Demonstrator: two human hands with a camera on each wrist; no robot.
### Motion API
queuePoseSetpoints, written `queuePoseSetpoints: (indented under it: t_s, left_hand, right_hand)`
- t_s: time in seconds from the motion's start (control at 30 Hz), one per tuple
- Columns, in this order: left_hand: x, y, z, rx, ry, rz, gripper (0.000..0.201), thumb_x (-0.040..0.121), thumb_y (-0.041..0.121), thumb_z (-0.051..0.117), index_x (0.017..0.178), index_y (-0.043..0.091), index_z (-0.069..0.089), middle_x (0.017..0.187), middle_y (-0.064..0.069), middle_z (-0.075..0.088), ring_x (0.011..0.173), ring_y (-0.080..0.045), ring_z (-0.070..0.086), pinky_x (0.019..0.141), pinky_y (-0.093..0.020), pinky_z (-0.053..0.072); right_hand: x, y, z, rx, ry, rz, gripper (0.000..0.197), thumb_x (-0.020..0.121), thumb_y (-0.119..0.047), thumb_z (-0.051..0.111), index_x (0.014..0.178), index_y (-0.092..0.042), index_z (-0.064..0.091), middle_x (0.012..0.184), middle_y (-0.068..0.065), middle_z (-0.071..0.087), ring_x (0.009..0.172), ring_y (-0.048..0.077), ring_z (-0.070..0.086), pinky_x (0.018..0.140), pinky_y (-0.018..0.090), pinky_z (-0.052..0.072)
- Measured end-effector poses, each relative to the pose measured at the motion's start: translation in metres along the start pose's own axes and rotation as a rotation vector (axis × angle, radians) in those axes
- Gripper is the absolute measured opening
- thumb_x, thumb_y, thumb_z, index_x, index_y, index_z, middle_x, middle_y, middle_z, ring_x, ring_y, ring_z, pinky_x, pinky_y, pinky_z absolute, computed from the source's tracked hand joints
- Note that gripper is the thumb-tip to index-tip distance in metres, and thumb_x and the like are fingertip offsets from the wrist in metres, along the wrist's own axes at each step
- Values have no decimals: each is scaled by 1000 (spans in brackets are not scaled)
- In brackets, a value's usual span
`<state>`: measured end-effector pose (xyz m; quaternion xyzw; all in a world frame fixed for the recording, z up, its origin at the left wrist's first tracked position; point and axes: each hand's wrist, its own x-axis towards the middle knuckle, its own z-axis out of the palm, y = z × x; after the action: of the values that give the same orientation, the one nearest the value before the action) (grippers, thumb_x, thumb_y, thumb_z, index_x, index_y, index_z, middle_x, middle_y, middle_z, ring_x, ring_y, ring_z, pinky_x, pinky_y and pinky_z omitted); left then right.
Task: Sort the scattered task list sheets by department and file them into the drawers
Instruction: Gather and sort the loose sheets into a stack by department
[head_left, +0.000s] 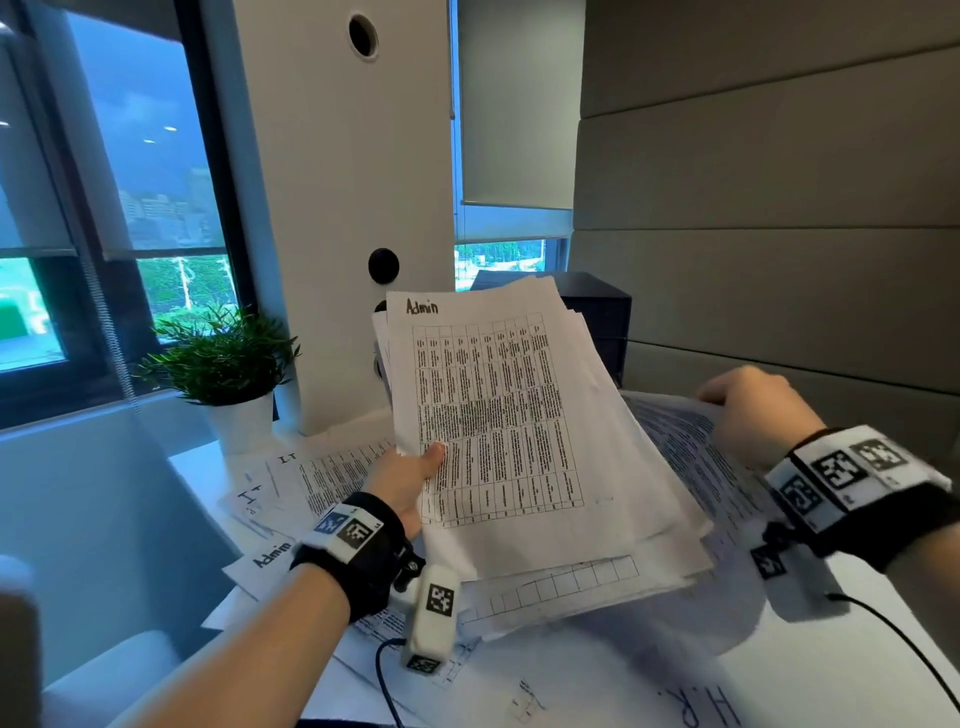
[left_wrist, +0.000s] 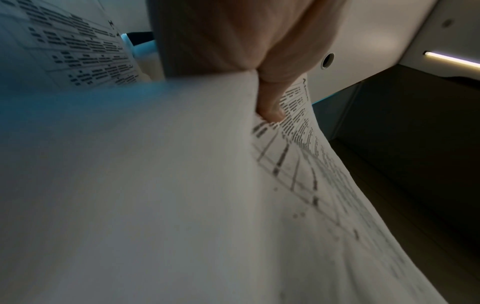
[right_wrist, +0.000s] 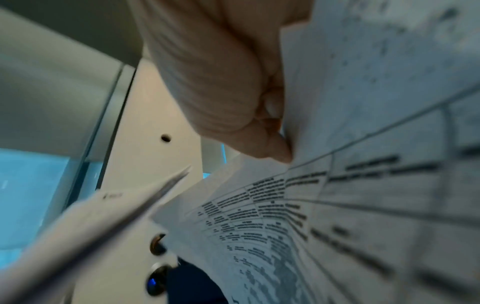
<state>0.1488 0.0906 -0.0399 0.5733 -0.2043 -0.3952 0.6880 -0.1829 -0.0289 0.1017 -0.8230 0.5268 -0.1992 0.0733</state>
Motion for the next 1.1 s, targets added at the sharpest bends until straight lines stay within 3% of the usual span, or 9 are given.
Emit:
queuePoseSetpoints:
  t_s: [0.1,0.23,0.4,0.53,0.67,0.8,0.9,1.0,1.1]
  left_hand:
    - [-8,6,7,-45,7,4,117,26,50,93,131,20,48,136,-9,54,131,-34,43,105,-60,33]
    - [-39,29,23,-174,-2,-50,95,49,32,82,132,8,44,137,-19,51,127,-36,47,105,-56,36]
    - [-58,41,44,-235,-32,-103,37,91,21,57,122,1,51,117,-23,64,104,-38,63,88,-54,50]
    - [-62,40,66,-291,-108,-88,30,98,15,46,125,3,54,119,-22,64,107,-38,62,72,-54,53]
    - [-63,39,77,-250,-63,-60,30,93,16,54,121,5,56,117,-21,65,105,-39,63,82,-57,52]
    - [-67,41,85,-17,173,244,18,88,11,64,104,18,57,94,3,65,89,-15,60,90,-32,41]
    - [-83,54,94,98,330,466,22,87,15,66,108,15,58,102,3,65,102,-20,61,88,-32,47]
    - [-95,61,106,93,376,605,32,87,19,67,116,13,54,111,3,64,108,-16,61,89,-26,51]
    - [-110,58,120,110,259,689,31,87,17,67,105,21,42,91,22,51,81,21,54,59,4,38]
  right_hand:
    - [-2,1,-13,346,29,5,17,86,-7,63,88,-20,74,78,3,72,69,19,65,60,28,51]
    - [-8,8,-23,725,62,48,25,85,6,58,87,-16,71,46,-8,63,37,5,55,37,19,46]
    - [-13,14,-24,1034,41,16,28,86,10,56,90,-14,70,55,-7,68,44,7,58,44,18,49]
    - [-17,11,-8,1106,-37,-16,34,84,16,52,96,-10,70,65,-1,70,50,11,60,49,24,51]
    - [-22,5,2,1140,-147,-48,21,87,3,59,100,-11,68,85,5,71,66,18,65,58,30,57]
    - [-21,0,7,1312,-295,-37,24,88,-4,51,102,-10,69,80,16,64,62,27,60,52,26,51]
    - [-23,-8,5,1540,-394,-114,31,96,-20,42,110,-4,64,91,13,69,76,23,67,66,31,56]
    - [-22,-21,14,1230,-78,-289,23,93,-7,55,115,-7,59,108,12,69,98,27,66,87,42,51]
    - [-28,-30,30,996,94,-375,31,88,1,61,104,-25,58,101,-2,68,92,8,65,81,24,52]
